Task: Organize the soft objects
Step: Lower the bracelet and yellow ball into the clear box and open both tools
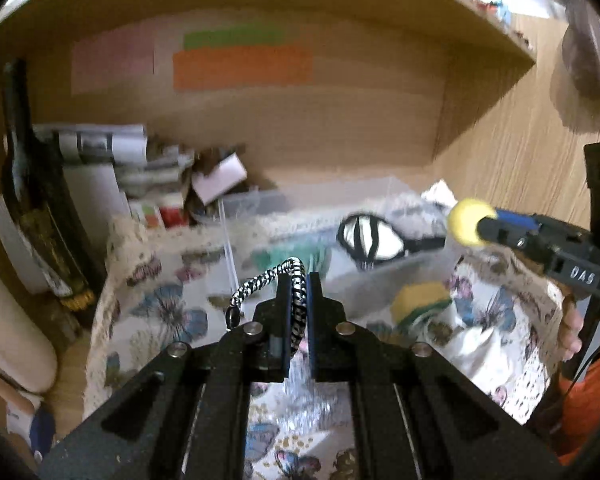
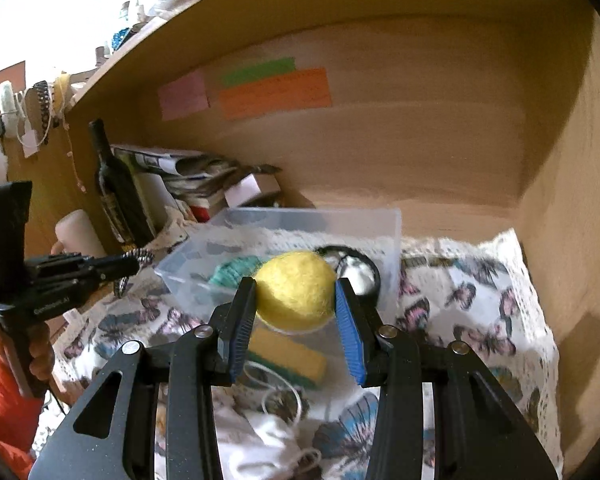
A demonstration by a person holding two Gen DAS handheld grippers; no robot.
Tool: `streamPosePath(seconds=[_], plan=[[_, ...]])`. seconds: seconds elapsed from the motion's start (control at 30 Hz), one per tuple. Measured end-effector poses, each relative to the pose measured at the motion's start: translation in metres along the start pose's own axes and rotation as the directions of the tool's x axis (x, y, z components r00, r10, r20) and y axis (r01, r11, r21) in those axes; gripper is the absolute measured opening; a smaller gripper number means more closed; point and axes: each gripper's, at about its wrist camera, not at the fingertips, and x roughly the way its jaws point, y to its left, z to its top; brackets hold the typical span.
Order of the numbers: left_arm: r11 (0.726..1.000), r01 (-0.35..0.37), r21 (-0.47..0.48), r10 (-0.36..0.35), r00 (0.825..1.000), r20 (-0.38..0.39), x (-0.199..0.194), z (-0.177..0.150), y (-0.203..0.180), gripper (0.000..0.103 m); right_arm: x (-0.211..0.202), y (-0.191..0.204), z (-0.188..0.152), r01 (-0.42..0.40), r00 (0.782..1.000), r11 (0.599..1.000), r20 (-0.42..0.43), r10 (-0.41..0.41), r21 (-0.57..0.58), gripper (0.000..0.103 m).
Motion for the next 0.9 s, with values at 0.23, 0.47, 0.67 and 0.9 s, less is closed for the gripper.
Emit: streamPosePath(seconds=[0.23,0.47,0.67,0.9], plan=[[1.000,0.009,0.006,-0.010,0.999,0.042,0.008,0.022,-0.001,0.006,0.017,0.015,0.019,-0.012,1.000,0.998,0.005,0.013,-0.056,0.037],[1.000,0.013,-0.007,-0.012,1.000,0.008,0.035,0.033,0.003,0.006,0.045,0.019,0.028,-0.018,0.999,0.997,-0.041,0.015,-0.075,0.037],[1.000,0.007,-0.009,-0.008,0.999,-0.034,0.059,0.036,0.004,0.006,0.073,0.021,0.026,-0.014,0.994,0.996,-0.113,0.004,-0.088,0.037],[1.000,0.017,-0.021,-0.019,0.994,-0.106,0.090,0.032,0.006,0.006,0.099,0.016,0.019,-0.013,0.982,0.997,-0.191,-0.002,-0.077,0.037]])
